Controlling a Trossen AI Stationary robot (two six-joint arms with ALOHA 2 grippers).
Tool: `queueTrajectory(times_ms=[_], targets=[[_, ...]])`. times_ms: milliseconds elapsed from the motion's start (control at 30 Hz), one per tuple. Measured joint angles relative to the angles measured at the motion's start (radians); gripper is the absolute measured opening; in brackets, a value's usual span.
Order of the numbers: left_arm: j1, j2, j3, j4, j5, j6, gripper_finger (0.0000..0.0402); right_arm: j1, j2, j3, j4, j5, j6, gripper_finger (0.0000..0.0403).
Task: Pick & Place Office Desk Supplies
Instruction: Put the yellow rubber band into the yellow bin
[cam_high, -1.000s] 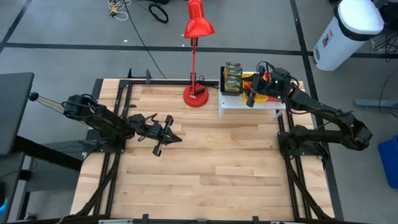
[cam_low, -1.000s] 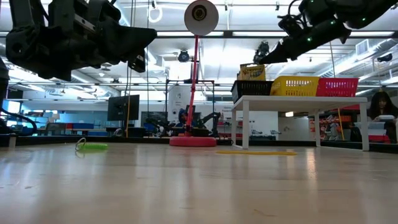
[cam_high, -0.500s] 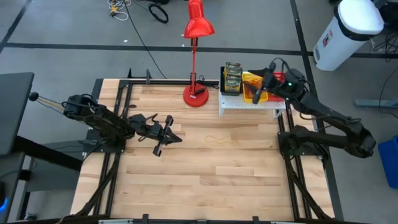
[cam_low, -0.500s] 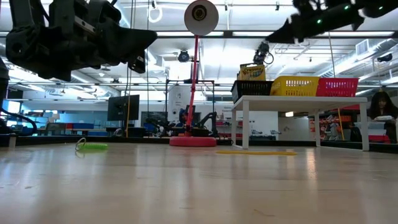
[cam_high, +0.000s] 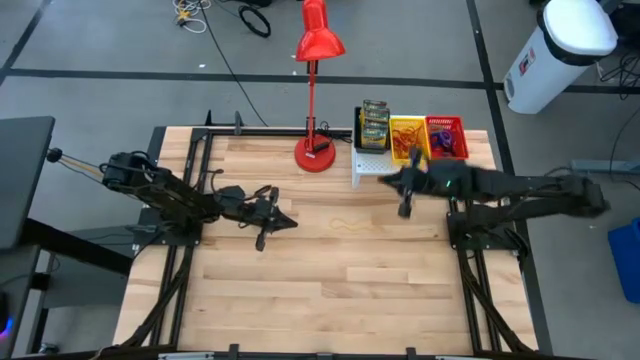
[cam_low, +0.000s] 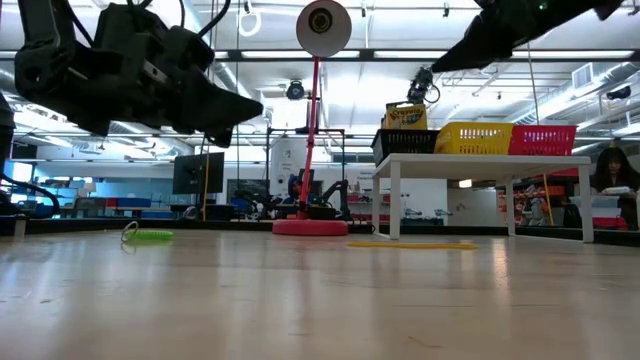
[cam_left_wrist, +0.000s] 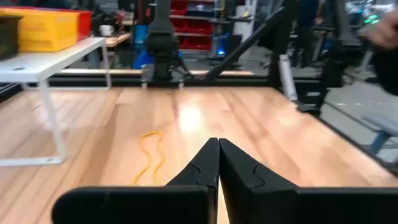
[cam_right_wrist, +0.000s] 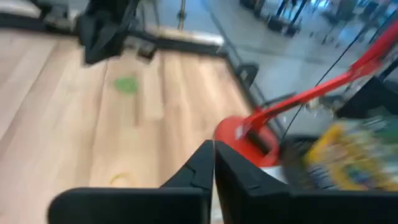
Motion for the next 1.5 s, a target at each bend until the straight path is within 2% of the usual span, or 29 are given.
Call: queueTrajectory(times_ms=[133, 233, 500, 700, 800, 933, 1067, 1200, 1333, 1500], targets=[[0.000, 0.000, 0.002, -0.010, -0.059, 0.003, 0.0011, 0.191, 0.096, 0.000, -0.071, 0.201, 0.094, 0.0051], [0.000, 0.000, 0.002, -0.009, -0.100, 0.012, 0.0011, 0.277, 0.179, 0.000, -0.098, 0.261, 0.187, 0.0057], [0.000, 0.000, 0.003, -0.009, -0.112, 0.000, 0.0011, 0.321, 0.397, 0.035, -0.159, 0.180, 0.407, 0.0058], [0.000, 0.000, 0.003, -0.008, -0.112, 0.000, 0.0011, 0.320, 0.586, 0.150, -0.231, 0.164, 0.414, 0.0061], [0.000, 0.000, 0.003, -0.007, -0.112, 0.001, 0.0011, 0.320, 0.677, 0.208, -0.256, 0.164, 0.406, 0.0082], [0.000, 0.000, 0.003, -0.002, -0.112, 0.001, 0.0011, 0.318, 0.769, 0.263, -0.257, 0.141, 0.383, 0.0131], [0.000, 0.000, 0.003, 0.005, -0.112, 0.001, 0.0011, 0.295, 0.832, 0.282, -0.235, 0.062, 0.386, 0.0176], [0.000, 0.000, 0.003, 0.009, -0.112, 0.001, 0.0011, 0.250, 0.875, 0.282, -0.227, 0.054, 0.387, 0.0202], [0.000, 0.000, 0.003, 0.010, -0.112, 0.002, 0.0011, 0.196, 0.903, 0.282, -0.209, 0.030, 0.386, 0.0211], [0.000, 0.000, 0.003, 0.008, -0.112, 0.002, 0.0011, 0.159, 0.922, 0.282, -0.179, -0.059, 0.380, 0.0211]])
